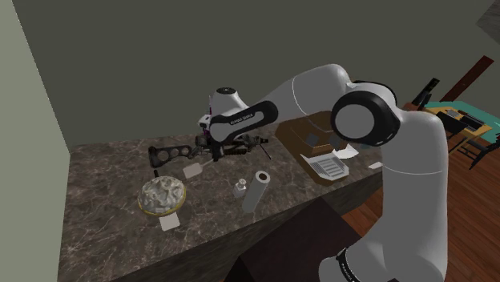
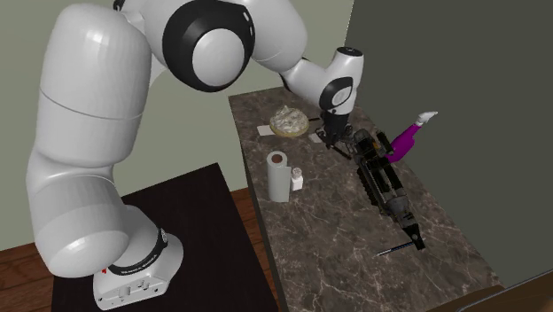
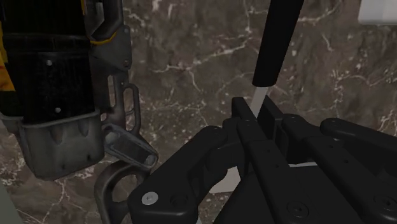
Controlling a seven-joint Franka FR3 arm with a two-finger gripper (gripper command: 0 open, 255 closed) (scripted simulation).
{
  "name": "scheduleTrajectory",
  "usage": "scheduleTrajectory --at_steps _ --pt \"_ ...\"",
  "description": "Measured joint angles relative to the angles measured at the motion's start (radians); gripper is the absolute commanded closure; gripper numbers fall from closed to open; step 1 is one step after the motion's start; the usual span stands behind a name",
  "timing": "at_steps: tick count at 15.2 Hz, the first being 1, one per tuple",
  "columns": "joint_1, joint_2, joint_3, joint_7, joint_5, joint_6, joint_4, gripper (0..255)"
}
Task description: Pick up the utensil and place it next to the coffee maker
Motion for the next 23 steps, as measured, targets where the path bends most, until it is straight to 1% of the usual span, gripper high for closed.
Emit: scheduleTrajectory --at_steps 12,23 --pt "-0.001 -0.113 0.002 -0.008 0.004 -0.109 -0.004 255" --pt "-0.001 -0.195 0.003 -0.016 0.007 -0.22 0.026 255"
